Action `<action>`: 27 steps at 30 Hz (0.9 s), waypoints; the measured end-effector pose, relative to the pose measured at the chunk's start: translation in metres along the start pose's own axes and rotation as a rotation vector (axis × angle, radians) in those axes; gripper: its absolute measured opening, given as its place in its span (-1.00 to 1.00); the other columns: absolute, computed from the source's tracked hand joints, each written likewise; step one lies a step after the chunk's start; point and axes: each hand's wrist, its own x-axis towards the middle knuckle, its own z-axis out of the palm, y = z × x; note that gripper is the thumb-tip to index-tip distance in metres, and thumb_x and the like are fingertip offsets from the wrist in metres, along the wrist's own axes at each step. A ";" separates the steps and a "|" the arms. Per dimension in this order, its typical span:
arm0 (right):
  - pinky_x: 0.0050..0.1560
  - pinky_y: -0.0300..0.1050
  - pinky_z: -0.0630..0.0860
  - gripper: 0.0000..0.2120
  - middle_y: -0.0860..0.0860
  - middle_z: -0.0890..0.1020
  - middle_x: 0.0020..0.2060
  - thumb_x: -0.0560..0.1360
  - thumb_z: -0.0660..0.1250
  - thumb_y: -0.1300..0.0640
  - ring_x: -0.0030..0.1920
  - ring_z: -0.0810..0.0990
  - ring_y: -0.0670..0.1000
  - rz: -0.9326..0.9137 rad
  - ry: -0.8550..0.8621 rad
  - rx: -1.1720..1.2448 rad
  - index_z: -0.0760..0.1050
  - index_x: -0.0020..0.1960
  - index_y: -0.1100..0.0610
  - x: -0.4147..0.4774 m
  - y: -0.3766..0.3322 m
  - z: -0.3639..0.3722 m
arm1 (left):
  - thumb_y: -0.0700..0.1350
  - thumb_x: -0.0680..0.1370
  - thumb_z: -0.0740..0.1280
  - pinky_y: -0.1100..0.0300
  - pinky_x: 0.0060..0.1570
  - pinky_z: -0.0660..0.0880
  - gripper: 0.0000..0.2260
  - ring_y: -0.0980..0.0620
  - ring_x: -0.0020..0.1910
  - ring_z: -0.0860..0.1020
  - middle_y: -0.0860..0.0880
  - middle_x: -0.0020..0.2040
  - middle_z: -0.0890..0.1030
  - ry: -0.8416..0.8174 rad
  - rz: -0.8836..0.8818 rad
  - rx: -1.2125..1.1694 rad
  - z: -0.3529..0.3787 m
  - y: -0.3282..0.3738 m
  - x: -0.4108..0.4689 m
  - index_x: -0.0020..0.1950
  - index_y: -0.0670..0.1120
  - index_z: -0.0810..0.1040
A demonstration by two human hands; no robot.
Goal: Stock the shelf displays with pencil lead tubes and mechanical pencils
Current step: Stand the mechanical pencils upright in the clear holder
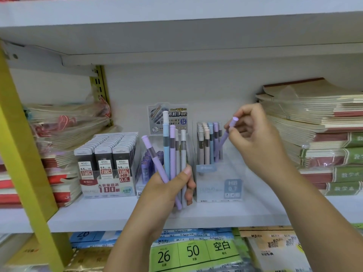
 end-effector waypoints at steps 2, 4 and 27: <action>-0.22 -0.39 0.46 -0.78 -0.09 0.63 -0.19 0.54 0.31 0.19 -0.18 0.59 -0.15 -0.016 -0.032 -0.050 0.33 -0.07 -0.10 -0.001 0.003 0.003 | 0.04 0.49 0.39 0.26 -0.41 0.47 -0.78 0.03 -0.42 0.50 -0.04 -0.33 0.60 0.004 0.002 -0.013 0.000 -0.001 0.000 -0.18 -0.12 0.59; -0.22 -0.42 0.45 -0.79 -0.10 0.62 -0.21 0.55 0.30 0.19 -0.19 0.58 -0.16 -0.019 -0.059 -0.073 0.33 -0.06 -0.08 -0.001 0.005 0.005 | 0.03 0.50 0.39 0.25 -0.41 0.47 -0.78 0.04 -0.42 0.50 -0.04 -0.32 0.61 0.006 -0.003 -0.015 0.001 -0.002 0.001 -0.16 -0.12 0.58; 0.07 -0.28 0.14 -0.74 -0.18 0.37 0.06 0.56 0.26 0.08 0.22 0.24 -0.11 0.067 -0.127 -0.482 0.49 0.22 -0.17 0.004 0.023 0.005 | 0.15 0.44 0.41 0.22 -0.33 0.42 -0.78 0.03 -0.36 0.53 -0.03 -0.24 0.64 -0.023 -0.032 0.005 0.005 -0.002 0.000 -0.17 0.01 0.65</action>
